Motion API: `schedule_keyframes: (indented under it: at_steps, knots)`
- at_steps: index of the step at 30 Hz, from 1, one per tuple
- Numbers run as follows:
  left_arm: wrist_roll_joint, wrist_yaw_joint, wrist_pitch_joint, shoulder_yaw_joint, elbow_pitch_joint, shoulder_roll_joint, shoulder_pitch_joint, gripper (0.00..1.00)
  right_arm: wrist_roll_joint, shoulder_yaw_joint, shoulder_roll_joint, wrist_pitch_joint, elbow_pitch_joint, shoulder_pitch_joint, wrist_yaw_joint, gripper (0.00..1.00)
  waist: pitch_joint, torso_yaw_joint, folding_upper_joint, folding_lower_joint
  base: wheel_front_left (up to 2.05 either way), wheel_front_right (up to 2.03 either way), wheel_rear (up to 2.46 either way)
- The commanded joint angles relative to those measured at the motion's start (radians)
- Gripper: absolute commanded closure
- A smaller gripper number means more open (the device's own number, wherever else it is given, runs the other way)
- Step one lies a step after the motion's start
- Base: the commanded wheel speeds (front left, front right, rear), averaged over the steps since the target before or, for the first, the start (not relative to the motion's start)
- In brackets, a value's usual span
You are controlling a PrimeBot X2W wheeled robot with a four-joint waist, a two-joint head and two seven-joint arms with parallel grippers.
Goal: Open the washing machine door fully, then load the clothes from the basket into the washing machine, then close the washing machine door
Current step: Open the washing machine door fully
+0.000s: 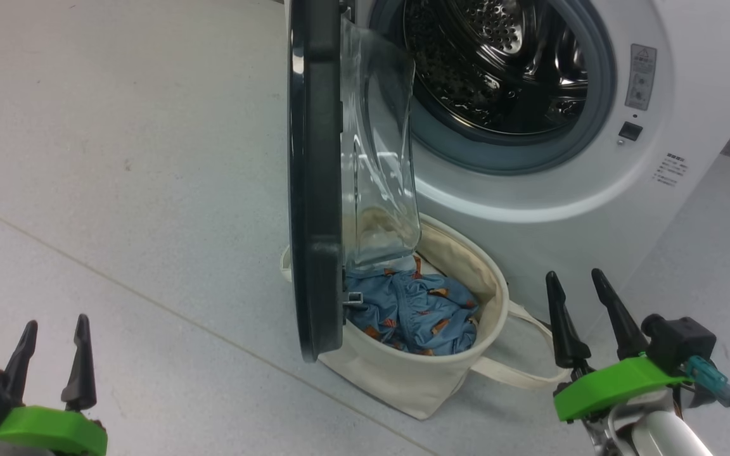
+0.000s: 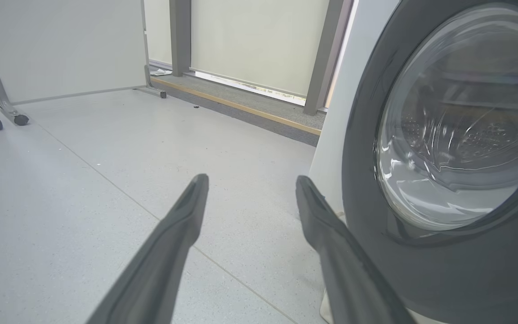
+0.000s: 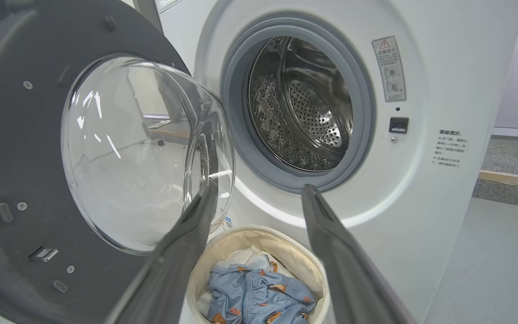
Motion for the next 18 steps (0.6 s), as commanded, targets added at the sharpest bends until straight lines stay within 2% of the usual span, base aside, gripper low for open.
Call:
schedule_keyframes:
  at_steps: [1, 18]
  knots:
    - [0.002, -0.001, -0.006, 0.028, -0.027, 0.036, -0.039, 0.0, -0.012, 0.01, 0.0, -0.012, -0.026, -0.025, 0.001, 0.0, 0.001, -0.001, -0.0001, 0.0, 0.0, 0.0, 0.0]
    - [-0.009, -0.002, -0.006, 0.024, -0.014, 0.041, -0.046, 0.0, -0.008, 0.02, 0.012, -0.013, 0.012, -0.039, 0.001, 0.0, 0.005, -0.012, -0.0001, 0.0, 0.0, 0.0, 0.0]
